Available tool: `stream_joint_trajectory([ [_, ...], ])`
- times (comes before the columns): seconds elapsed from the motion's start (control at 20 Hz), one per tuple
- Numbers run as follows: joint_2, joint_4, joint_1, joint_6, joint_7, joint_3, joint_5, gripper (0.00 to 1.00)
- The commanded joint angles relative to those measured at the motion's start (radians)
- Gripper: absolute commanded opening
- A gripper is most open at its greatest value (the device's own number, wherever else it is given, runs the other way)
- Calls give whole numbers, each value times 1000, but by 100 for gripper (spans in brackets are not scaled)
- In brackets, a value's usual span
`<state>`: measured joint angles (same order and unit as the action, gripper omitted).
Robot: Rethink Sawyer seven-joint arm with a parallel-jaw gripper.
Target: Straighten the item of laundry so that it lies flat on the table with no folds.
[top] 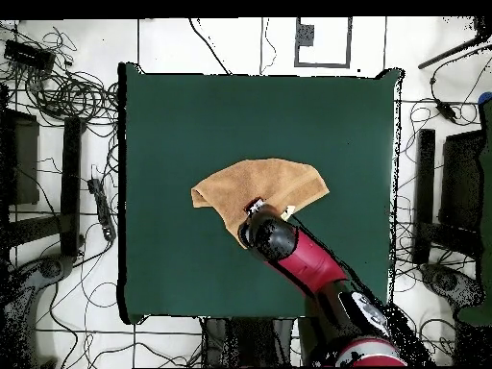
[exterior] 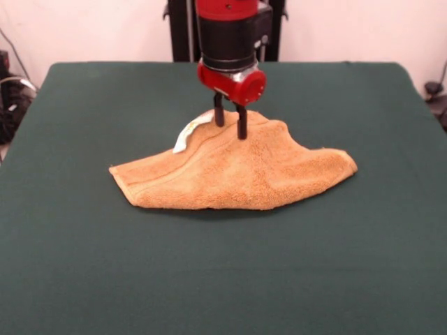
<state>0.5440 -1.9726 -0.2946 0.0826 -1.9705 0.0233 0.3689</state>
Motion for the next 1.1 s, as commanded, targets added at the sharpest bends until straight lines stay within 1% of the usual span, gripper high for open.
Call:
stream_joint_trajectory([
  [0.05,-79,-56,49,-57,-241,86,27,100],
  [0.15,-86,-42,81,-36,-239,47,42,100],
  [0.4,-94,13,200,128,-244,-114,87,100],
  [0.5,-92,18,223,160,-244,-144,90,100],
  [0.8,-86,27,247,210,-240,-191,82,100],
  [1.1,-109,-5,181,106,-225,-127,70,100],
])
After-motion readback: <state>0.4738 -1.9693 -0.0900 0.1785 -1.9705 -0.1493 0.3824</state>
